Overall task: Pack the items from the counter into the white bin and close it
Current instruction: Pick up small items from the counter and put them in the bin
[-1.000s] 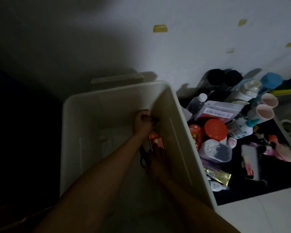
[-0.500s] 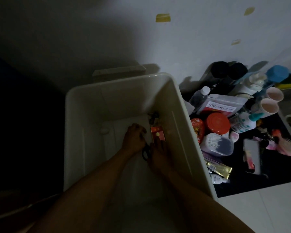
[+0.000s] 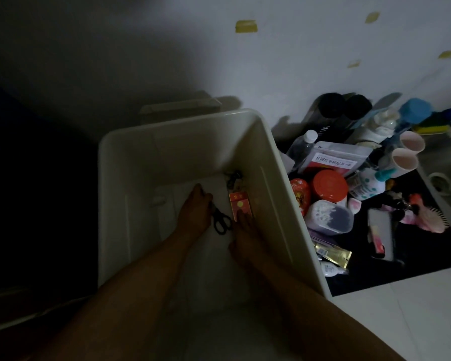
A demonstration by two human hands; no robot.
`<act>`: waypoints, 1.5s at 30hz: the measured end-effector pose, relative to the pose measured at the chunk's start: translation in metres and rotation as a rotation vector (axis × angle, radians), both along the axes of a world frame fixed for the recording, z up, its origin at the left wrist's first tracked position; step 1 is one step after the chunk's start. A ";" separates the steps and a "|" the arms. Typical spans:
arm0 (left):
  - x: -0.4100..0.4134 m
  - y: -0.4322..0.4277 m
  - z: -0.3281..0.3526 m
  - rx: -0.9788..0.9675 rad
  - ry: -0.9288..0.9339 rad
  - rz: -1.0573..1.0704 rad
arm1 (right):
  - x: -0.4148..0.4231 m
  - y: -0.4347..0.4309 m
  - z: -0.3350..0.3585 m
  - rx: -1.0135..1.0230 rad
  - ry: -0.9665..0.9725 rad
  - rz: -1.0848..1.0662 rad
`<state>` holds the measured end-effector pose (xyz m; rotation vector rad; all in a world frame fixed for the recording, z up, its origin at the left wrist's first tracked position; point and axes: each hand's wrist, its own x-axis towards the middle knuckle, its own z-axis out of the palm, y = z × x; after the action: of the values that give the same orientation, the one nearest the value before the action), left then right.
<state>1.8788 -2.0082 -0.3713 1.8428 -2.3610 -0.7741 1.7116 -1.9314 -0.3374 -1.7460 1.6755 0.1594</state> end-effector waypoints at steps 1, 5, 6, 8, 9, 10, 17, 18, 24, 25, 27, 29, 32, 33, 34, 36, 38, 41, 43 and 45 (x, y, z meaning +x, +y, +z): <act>-0.001 0.001 -0.001 -0.008 0.021 0.070 | 0.000 0.000 0.000 0.005 0.001 0.005; -0.003 0.017 0.001 -0.060 0.008 0.014 | 0.000 -0.001 0.000 0.005 0.016 0.013; -0.002 0.023 0.001 -0.062 0.007 -0.031 | 0.001 -0.001 -0.001 0.006 0.023 0.015; -0.002 0.033 -0.004 -0.107 0.011 -0.091 | 0.001 -0.001 -0.002 0.005 0.033 0.029; -0.001 0.035 -0.007 -0.122 0.013 -0.106 | 0.001 -0.001 -0.002 0.004 0.037 0.035; -0.002 0.035 -0.008 -0.125 0.012 -0.114 | 0.001 -0.001 -0.003 0.003 0.039 0.032; -0.005 0.020 -0.003 -0.057 -0.029 -0.175 | 0.000 -0.003 -0.003 -0.003 0.077 0.069; -0.004 0.019 -0.003 -0.044 -0.002 -0.176 | 0.000 -0.004 -0.004 -0.005 0.076 0.074; -0.002 0.014 0.001 -0.039 0.130 -0.293 | 0.001 -0.004 -0.003 0.015 0.063 0.062; -0.001 0.013 0.002 -0.030 0.166 -0.285 | 0.002 -0.004 -0.003 0.016 0.069 0.064; 0.001 0.013 0.002 -0.019 0.204 -0.273 | 0.001 -0.005 -0.002 0.018 0.079 0.077; 0.003 0.012 0.002 -0.016 0.185 -0.279 | 0.001 -0.006 0.000 0.014 0.089 0.090; -0.003 0.009 0.010 -0.072 0.228 -0.371 | 0.002 -0.005 0.002 -0.002 0.083 0.093; -0.007 0.008 0.012 -0.095 0.247 -0.395 | 0.002 -0.004 0.002 -0.011 0.086 0.095; -0.012 0.007 0.014 -0.118 0.262 -0.402 | 0.002 -0.004 0.002 -0.024 0.100 0.103; -0.020 0.006 0.014 -0.151 0.272 -0.377 | 0.002 -0.004 0.005 -0.034 0.133 0.133; -0.024 0.007 0.011 -0.141 0.212 -0.338 | 0.000 -0.005 0.008 -0.022 0.143 0.146; -0.024 0.015 0.011 -0.110 0.155 -0.221 | -0.001 -0.005 0.012 -0.034 0.130 0.137; -0.022 0.022 0.015 -0.099 0.194 -0.168 | -0.001 -0.003 0.016 -0.032 0.117 0.133; -0.020 0.030 0.019 -0.063 0.191 -0.144 | -0.002 -0.001 0.022 -0.043 0.101 0.129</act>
<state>1.8591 -1.9786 -0.3519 1.5151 -2.3852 -0.8375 1.7098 -1.9327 -0.3156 -1.9075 1.6474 0.2767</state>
